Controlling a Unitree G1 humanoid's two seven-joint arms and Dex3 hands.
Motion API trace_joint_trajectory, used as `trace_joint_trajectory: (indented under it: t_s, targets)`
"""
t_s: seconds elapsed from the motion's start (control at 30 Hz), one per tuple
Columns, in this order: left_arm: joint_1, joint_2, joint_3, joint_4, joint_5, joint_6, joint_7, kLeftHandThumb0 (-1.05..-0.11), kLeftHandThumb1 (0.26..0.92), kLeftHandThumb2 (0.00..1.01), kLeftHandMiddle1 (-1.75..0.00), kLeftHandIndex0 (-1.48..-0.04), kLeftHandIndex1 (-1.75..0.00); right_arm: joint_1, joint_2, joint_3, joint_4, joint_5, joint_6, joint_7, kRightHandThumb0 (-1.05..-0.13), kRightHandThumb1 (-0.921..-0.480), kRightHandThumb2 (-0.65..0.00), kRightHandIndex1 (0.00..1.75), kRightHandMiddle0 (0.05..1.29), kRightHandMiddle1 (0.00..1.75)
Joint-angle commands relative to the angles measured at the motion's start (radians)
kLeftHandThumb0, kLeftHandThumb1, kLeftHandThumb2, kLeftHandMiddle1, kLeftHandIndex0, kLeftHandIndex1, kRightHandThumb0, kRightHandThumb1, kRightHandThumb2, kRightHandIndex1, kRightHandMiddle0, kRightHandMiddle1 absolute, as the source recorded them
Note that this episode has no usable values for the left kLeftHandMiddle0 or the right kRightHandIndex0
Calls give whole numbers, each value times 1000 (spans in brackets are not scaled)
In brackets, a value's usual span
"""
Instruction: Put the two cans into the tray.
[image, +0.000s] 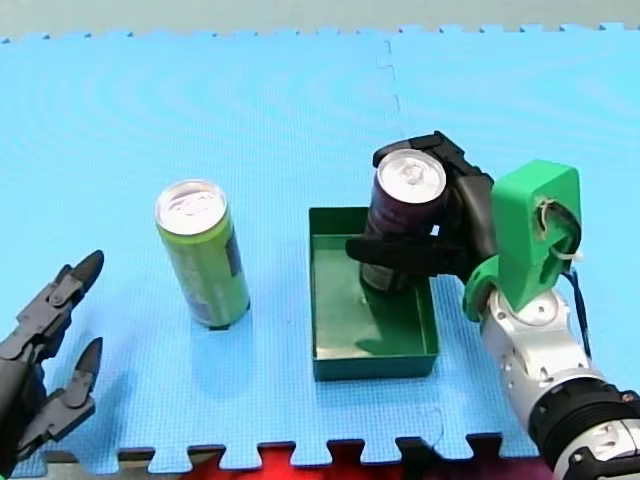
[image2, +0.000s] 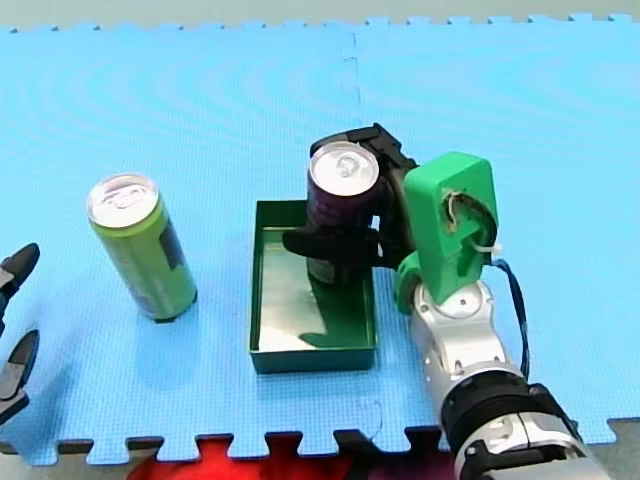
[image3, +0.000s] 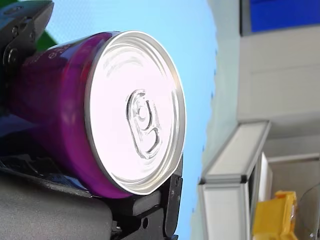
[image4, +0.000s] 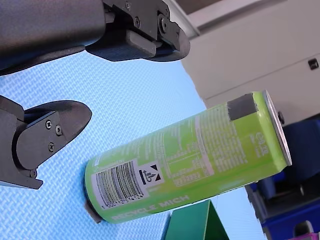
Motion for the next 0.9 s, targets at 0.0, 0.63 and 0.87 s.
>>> trace_joint_trajectory:
  t_s: [0.0,0.63,0.87]
  targets:
    - [-2,5,0,4,-2,0,3,-1048,921,737,0,-340,-1,-12,-13,0,3,-3,5,-11,-521,-814,-3,1746,590,1746]
    - [-3,0,0,13,-4,-15,3,-1048,921,735,-1,-342,-1,-24,-22,1,34,-18,-4,-23,-526,-819,-3,1746,589,1746]
    - [2,-5,0,7,-6,-13,2,-1048,921,734,-3,-346,-3,-25,-24,2,33,-22,-2,-24,-525,-820,-2,1746,589,1746]
